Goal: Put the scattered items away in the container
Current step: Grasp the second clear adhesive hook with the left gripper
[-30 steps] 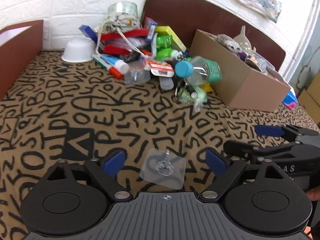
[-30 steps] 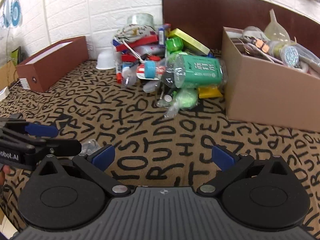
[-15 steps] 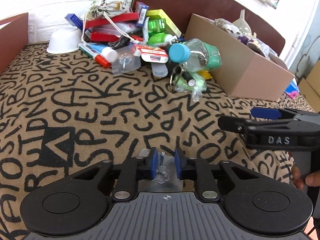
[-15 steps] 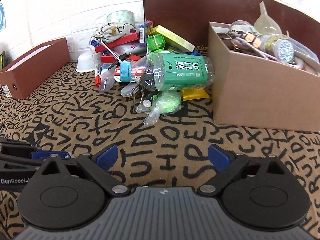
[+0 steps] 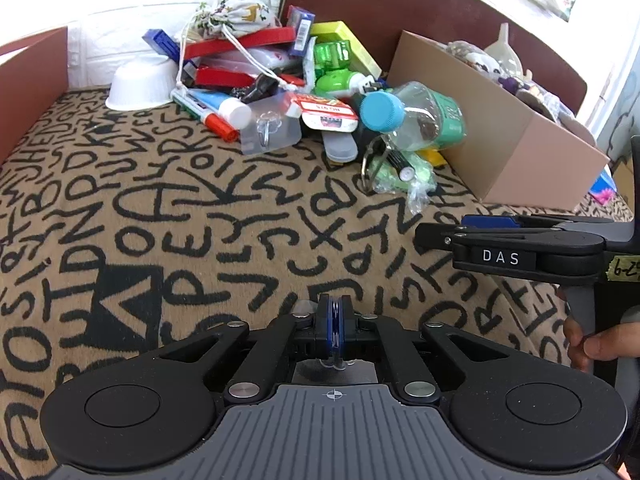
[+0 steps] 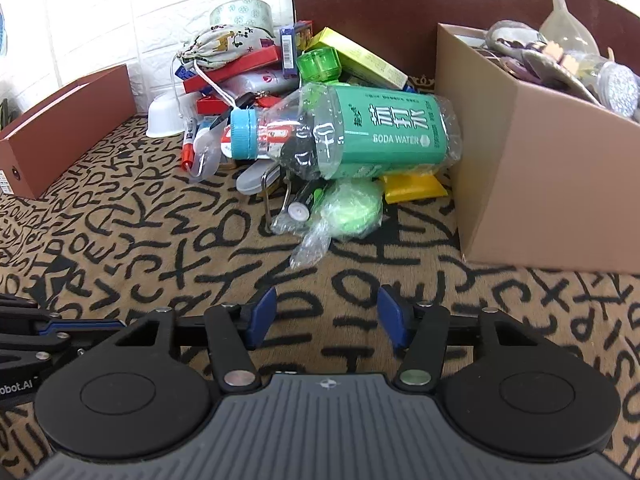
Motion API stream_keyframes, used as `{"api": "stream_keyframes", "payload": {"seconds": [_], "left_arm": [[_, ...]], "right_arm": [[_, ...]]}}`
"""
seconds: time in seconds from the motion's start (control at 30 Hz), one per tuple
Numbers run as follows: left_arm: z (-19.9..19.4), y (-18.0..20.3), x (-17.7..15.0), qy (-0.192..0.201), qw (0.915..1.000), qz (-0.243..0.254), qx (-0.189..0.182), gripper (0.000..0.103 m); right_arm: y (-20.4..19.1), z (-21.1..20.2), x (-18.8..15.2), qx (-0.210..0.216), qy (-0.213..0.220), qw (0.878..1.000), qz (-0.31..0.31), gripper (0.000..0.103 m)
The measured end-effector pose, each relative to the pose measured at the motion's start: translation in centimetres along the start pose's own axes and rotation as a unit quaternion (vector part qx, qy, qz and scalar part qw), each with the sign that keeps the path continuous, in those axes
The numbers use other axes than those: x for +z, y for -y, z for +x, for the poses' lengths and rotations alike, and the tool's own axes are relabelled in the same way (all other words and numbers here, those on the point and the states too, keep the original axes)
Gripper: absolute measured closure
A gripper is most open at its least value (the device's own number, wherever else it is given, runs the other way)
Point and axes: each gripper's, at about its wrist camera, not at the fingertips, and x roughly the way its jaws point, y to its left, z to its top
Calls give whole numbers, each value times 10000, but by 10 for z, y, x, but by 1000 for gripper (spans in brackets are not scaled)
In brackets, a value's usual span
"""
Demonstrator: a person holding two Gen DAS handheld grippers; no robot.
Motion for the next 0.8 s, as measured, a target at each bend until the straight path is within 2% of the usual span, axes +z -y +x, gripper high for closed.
{"api": "stream_keyframes", "payload": {"seconds": [0.13, 0.2, 0.37, 0.43, 0.47, 0.5, 0.57, 0.73, 0.8], "left_arm": [[5, -5, 6, 18, 10000, -60, 32, 103], [7, -7, 8, 21, 9999, -95, 38, 103], [11, -9, 12, 27, 9999, -134, 37, 103], [11, -8, 11, 48, 10000, -65, 52, 103], [10, -7, 11, 63, 9999, -56, 61, 94], [8, -7, 10, 74, 9999, -80, 71, 89], [5, -8, 9, 105, 9998, -143, 71, 79], [-4, -6, 6, 116, 9998, -83, 99, 77], [-8, -3, 4, 128, 9999, -2, 80, 62]], "right_arm": [[3, 11, 9, -29, 51, 10000, -28, 50], [4, 16, 13, -30, 58, 10000, -45, 60], [4, 26, 22, -30, 83, 9999, -64, 62], [3, 29, 23, -26, 96, 9999, -126, 72], [3, 30, 23, -47, 100, 9998, -161, 86], [3, 29, 23, -49, 107, 9998, -174, 96], [6, 25, 22, 75, 127, 9999, -82, 101], [6, 7, 12, 172, 106, 9997, -134, 103], [5, -4, 6, 223, 103, 9996, -170, 103]]}}
